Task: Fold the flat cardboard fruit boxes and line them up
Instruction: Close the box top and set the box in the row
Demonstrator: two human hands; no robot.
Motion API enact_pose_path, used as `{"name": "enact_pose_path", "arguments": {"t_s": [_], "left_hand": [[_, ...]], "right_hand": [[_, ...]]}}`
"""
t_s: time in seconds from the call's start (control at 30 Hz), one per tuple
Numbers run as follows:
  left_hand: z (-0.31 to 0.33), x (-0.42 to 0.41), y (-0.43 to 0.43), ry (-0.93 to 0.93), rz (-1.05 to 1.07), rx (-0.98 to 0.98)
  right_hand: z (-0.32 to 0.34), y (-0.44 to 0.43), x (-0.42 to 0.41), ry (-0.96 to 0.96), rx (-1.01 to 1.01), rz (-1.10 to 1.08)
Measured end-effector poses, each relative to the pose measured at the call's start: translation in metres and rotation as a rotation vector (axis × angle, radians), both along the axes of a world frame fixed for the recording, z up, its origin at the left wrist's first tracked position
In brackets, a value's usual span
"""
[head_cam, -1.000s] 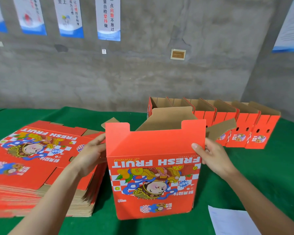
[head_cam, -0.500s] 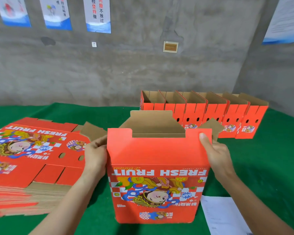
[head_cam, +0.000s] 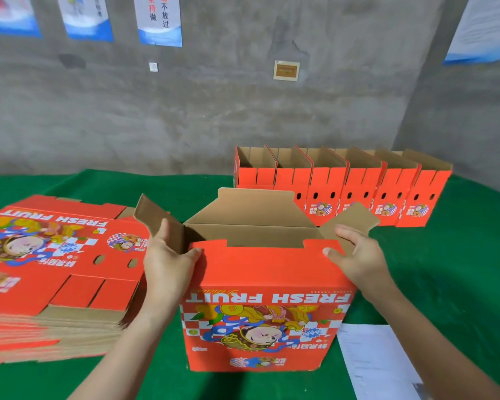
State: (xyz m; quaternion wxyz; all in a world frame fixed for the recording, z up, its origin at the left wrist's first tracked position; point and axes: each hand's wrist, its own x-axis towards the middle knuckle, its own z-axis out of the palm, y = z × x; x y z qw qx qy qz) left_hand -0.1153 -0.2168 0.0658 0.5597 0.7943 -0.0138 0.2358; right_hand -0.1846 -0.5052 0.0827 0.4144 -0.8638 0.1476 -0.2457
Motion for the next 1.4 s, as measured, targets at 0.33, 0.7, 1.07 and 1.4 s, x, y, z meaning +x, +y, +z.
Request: {"name": "enact_pose_path", "arguments": {"t_s": [0.33,0.7,1.07,1.4], "left_hand": [[0.008,0.001,0.002,-0.069,-0.017,0.335],[0.008,0.004,0.007,-0.254,-0.268,0.440],[0.026,0.037,-0.006,0.000,-0.386,0.886],[0.015,0.067,-0.015,0.212,-0.419,0.858]], "right_hand": [[0.038,0.007,0.006,0.460,-0.703,0.220],[0.049,0.038,0.032,0.745,-1.070,0.354],[0.044,0.034,0.031,0.677,-1.047,0.370],[0.008,0.011,0.018,-0.095,-0.757,0.604]]}}
